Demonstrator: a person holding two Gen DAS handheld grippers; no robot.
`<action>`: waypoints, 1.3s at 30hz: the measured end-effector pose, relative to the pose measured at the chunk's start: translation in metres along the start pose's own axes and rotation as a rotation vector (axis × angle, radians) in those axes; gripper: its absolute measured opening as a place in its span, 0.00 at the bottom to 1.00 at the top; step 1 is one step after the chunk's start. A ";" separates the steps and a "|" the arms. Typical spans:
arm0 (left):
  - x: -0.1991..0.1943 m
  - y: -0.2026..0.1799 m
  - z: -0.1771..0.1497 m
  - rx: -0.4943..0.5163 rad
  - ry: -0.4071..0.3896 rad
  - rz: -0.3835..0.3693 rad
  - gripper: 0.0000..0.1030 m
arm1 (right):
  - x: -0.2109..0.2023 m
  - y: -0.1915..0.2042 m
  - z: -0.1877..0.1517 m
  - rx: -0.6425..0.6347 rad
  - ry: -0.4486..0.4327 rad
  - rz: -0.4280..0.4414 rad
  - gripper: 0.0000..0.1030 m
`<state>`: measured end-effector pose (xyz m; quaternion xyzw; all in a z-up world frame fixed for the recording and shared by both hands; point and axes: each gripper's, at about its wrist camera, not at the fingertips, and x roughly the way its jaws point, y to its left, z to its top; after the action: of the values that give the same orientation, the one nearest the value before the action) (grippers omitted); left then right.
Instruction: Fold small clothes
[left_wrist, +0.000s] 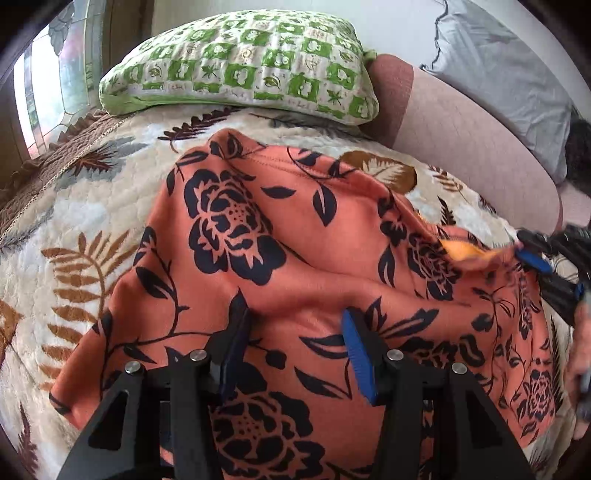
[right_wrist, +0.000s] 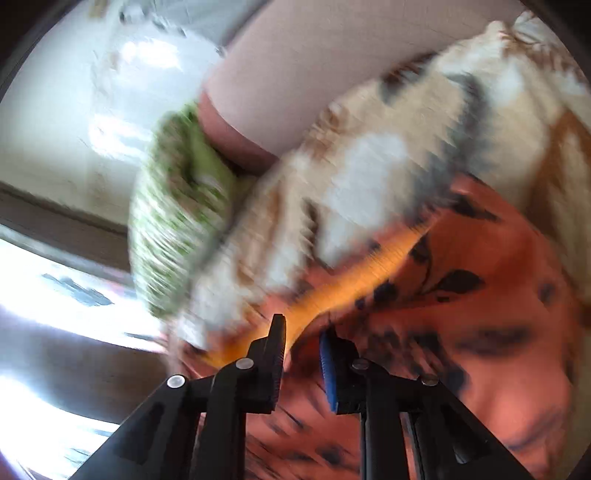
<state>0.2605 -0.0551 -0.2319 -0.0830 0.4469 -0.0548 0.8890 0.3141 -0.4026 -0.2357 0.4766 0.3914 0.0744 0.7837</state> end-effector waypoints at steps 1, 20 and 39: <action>-0.001 -0.001 0.001 0.001 -0.009 0.006 0.51 | 0.003 -0.005 0.011 0.047 -0.042 -0.046 0.20; -0.007 0.037 0.008 -0.158 -0.011 0.061 0.51 | 0.070 0.122 -0.074 -0.152 0.319 -0.074 0.70; -0.008 0.049 0.008 -0.179 0.000 0.083 0.51 | 0.138 0.151 -0.042 -0.399 0.035 -0.472 0.00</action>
<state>0.2638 -0.0050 -0.2304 -0.1435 0.4530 0.0225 0.8796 0.4183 -0.2256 -0.1987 0.2077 0.4824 -0.0262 0.8505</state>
